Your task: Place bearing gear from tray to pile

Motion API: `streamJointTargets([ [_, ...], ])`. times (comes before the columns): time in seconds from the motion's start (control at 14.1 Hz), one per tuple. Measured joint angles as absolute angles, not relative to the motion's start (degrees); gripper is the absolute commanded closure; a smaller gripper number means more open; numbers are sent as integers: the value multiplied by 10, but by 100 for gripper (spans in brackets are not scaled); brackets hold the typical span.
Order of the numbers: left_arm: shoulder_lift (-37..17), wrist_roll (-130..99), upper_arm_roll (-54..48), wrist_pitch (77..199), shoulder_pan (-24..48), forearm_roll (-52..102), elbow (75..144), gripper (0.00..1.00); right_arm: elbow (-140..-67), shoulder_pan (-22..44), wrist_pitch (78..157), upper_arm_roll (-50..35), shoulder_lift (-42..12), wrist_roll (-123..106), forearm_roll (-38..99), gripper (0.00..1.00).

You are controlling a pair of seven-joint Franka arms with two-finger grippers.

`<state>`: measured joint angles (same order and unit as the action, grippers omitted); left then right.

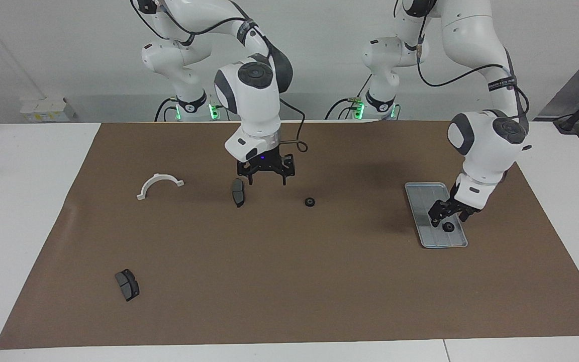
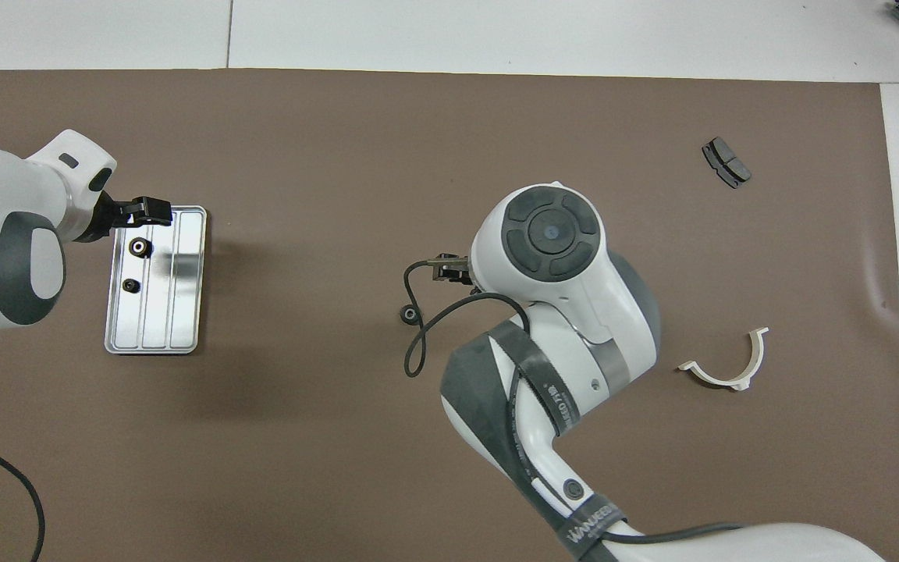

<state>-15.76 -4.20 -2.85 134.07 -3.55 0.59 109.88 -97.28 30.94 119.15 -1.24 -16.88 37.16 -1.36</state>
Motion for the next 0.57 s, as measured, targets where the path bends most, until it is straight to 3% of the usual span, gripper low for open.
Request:
streamJointTargets([
  [0.57,-185,8,-29,1378,-66,6,1130,37,-958,382,1286,-12,-281,459,-55,0],
])
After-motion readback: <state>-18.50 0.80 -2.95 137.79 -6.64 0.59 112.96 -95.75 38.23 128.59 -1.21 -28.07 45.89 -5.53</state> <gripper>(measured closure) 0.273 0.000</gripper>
